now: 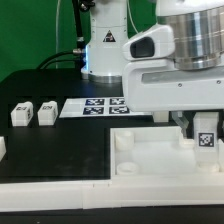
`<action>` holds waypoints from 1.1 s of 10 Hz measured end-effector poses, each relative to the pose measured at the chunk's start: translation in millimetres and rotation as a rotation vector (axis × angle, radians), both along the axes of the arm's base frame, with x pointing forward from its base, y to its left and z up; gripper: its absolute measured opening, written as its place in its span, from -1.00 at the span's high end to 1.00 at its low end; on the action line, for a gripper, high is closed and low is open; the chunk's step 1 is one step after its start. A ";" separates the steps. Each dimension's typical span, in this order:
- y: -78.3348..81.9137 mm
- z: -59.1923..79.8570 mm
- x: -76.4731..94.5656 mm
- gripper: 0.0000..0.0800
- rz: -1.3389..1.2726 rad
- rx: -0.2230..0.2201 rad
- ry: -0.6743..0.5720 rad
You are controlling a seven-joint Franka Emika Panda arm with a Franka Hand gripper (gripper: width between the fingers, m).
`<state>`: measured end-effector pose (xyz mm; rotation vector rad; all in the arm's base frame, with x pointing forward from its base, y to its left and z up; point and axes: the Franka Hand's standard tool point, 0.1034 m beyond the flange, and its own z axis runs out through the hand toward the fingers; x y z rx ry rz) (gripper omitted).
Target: Assemble one leg
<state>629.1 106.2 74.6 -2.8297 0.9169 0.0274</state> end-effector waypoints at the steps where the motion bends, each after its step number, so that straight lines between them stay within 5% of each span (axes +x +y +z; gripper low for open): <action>1: -1.9 -0.8 0.0 0.27 -0.186 0.016 0.023; 5: -8.2 -2.8 -3.0 0.27 -0.742 0.116 0.128; 9: -5.7 -2.8 -3.6 0.12 -0.662 0.112 0.114; 11: 9.7 4.1 -4.6 -0.57 -0.366 0.083 0.057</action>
Offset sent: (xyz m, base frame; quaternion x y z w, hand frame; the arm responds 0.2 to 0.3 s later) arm 0.0074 -0.0014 -0.0055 0.0380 -0.0406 0.2548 0.9654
